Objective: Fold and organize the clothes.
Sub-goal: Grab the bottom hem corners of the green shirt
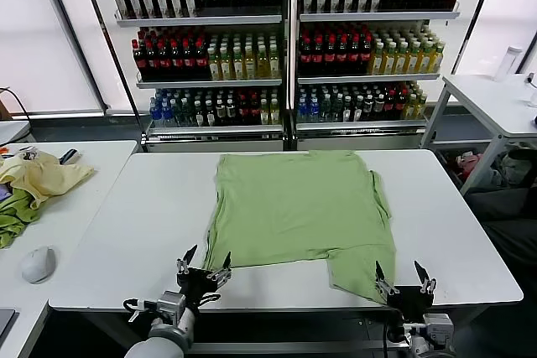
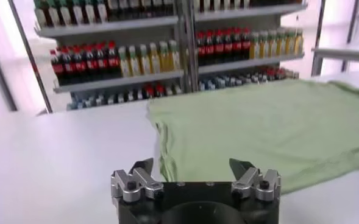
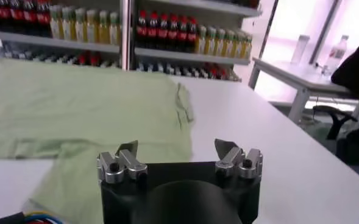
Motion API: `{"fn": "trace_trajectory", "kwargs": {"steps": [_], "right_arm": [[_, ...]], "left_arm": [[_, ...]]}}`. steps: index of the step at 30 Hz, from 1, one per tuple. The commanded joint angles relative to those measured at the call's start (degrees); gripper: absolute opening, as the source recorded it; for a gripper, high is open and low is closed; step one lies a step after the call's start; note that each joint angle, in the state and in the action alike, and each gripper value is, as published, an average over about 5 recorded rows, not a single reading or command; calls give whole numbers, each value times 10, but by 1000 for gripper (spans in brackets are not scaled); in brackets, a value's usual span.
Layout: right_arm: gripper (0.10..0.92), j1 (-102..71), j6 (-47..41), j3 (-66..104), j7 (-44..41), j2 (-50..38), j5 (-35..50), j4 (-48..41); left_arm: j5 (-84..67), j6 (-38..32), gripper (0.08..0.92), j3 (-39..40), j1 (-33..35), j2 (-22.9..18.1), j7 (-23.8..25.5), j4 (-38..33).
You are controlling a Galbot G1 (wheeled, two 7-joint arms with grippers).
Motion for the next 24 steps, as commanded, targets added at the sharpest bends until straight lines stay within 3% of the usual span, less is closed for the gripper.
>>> {"fn": "trace_trajectory", "kwargs": {"steps": [1, 5, 8, 24], "right_arm": [[823, -6, -19, -9, 7, 3, 2, -14], [788, -6, -20, -12, 9, 4, 8, -19], [707, -6, -23, -12, 11, 5, 15, -23], [249, -11, -22, -5, 2, -1, 64, -19]], "left_arm": [[-18, 43, 823, 25, -43, 7, -35, 42], [-30, 49, 820, 26, -38, 7, -42, 38], [-39, 55, 775, 27, -32, 7, -45, 34], [-85, 44, 317, 23, -18, 11, -30, 21]]}}
